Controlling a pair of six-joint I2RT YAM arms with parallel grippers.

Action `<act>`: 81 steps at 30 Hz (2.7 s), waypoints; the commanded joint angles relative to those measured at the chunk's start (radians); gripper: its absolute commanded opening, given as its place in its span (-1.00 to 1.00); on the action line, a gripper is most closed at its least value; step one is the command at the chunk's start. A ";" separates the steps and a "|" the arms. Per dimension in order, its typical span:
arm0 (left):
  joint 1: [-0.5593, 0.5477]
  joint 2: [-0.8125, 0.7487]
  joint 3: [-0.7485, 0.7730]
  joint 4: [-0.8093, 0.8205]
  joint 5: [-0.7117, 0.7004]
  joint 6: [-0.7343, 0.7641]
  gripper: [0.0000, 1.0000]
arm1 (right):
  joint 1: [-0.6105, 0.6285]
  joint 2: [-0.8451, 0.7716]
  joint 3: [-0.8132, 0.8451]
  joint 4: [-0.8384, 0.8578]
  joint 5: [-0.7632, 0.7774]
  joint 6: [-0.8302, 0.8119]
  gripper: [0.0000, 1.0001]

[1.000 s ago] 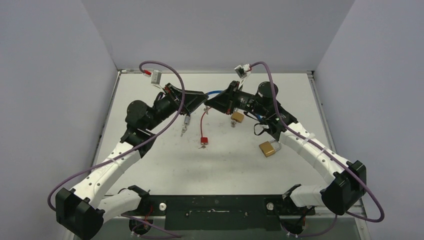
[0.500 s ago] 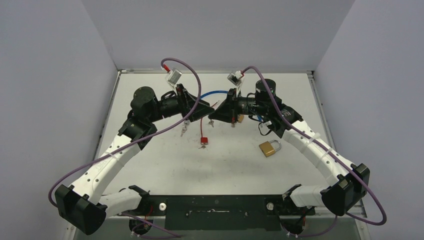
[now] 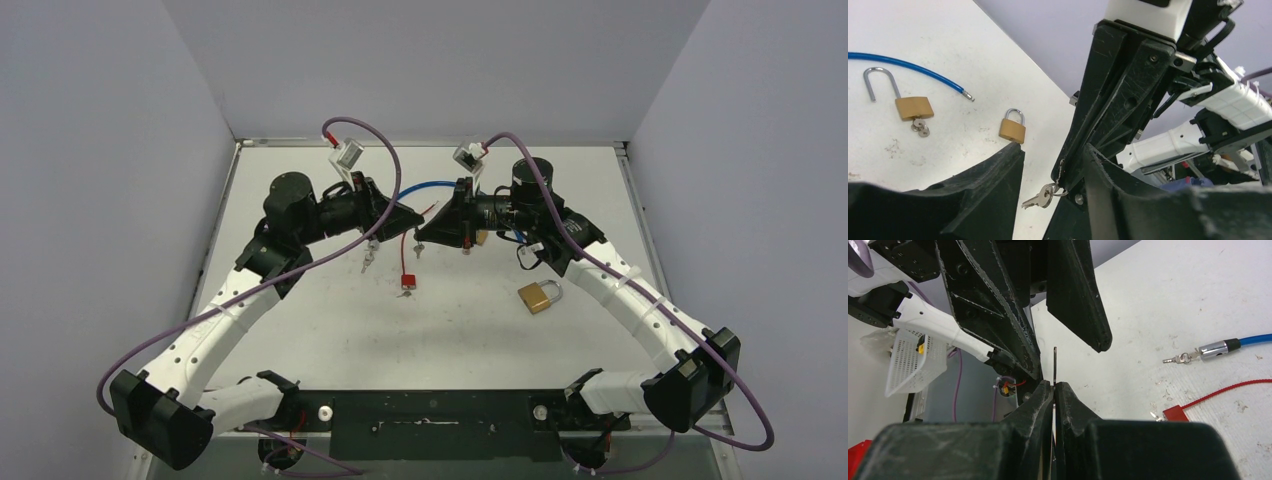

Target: Unlock with the key

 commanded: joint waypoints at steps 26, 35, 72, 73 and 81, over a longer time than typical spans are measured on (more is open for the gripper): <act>0.011 -0.034 -0.128 0.529 -0.155 -0.440 -1.00 | -0.067 -0.147 -0.294 0.745 0.196 0.437 0.01; 0.011 -0.019 -0.162 0.631 -0.170 -0.545 -1.00 | -0.040 -0.118 -0.289 0.855 0.259 0.514 0.14; 0.014 -0.064 -0.156 0.545 -0.231 -0.427 -0.91 | 0.007 -0.026 -0.224 0.835 0.218 0.553 -1.00; 0.015 -0.074 -0.150 0.503 -0.246 -0.398 -0.69 | 0.003 -0.032 -0.227 0.808 0.228 0.534 -1.00; 0.049 -0.128 0.022 -0.240 -0.609 -0.006 0.41 | -0.105 -0.132 -0.278 0.532 0.264 0.352 -1.00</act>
